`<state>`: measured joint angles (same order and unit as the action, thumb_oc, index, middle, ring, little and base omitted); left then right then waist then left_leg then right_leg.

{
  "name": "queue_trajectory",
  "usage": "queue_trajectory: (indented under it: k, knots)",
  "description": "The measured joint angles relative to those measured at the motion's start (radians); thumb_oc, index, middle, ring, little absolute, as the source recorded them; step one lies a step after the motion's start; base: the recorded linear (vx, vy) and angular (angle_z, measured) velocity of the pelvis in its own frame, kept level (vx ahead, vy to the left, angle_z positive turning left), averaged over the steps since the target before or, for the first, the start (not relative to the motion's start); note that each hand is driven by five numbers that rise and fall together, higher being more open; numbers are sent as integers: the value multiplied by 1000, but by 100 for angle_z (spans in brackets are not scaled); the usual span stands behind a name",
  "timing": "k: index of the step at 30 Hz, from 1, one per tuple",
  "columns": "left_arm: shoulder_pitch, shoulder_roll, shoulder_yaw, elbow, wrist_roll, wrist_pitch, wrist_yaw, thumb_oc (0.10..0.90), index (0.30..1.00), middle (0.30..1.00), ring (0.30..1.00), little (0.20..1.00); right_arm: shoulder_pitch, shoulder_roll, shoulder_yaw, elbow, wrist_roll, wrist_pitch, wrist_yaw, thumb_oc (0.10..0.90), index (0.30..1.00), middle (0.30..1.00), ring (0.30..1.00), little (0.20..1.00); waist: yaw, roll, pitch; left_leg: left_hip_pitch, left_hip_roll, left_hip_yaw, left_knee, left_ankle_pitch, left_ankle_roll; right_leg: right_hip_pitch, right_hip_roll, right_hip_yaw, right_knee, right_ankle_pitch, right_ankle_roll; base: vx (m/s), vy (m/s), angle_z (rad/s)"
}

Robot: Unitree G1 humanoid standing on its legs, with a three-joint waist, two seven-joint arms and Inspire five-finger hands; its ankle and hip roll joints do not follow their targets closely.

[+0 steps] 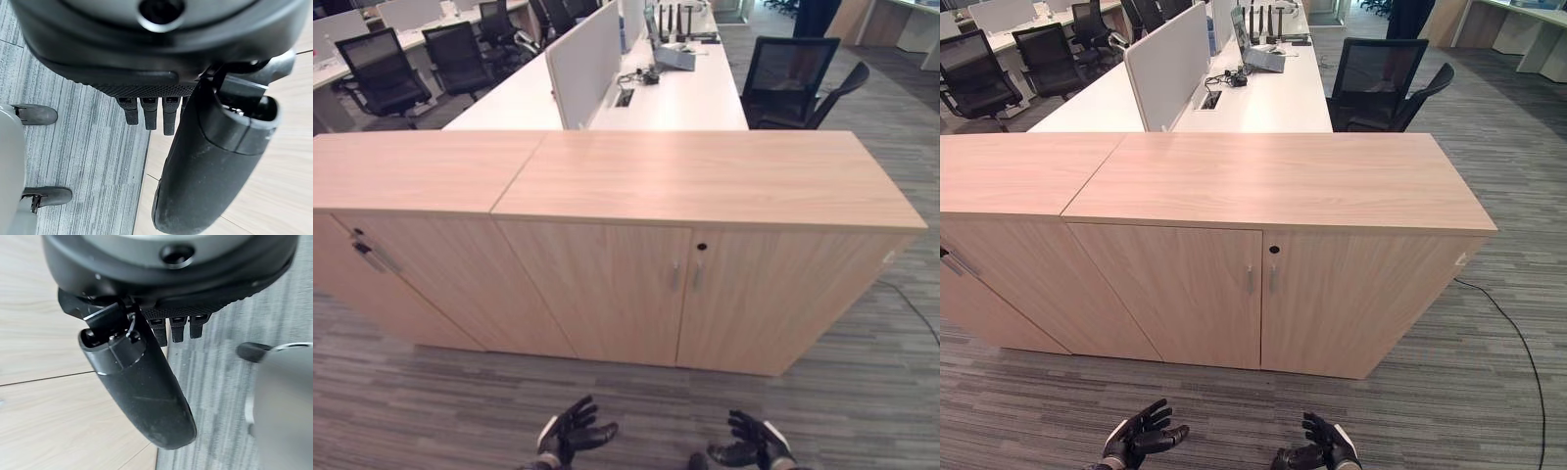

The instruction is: Put the empty folder in the office cabinet

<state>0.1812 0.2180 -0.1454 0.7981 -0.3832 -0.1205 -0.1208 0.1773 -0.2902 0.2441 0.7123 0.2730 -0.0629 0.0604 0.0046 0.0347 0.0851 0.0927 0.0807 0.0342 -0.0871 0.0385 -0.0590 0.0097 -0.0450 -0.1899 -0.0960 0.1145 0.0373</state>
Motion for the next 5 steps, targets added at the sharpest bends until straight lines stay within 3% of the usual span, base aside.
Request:
queue_trajectory:
  k: [5]
  knots:
    - [-1,0,-1,55,4,0,6,800,900,900,900,900,-25,11,-1,6,1,1,0,800,900,900,900,900,0,3,-3,9,-1,14,0,0,4,2,0,13,0,4,-1,7,-5,-9]
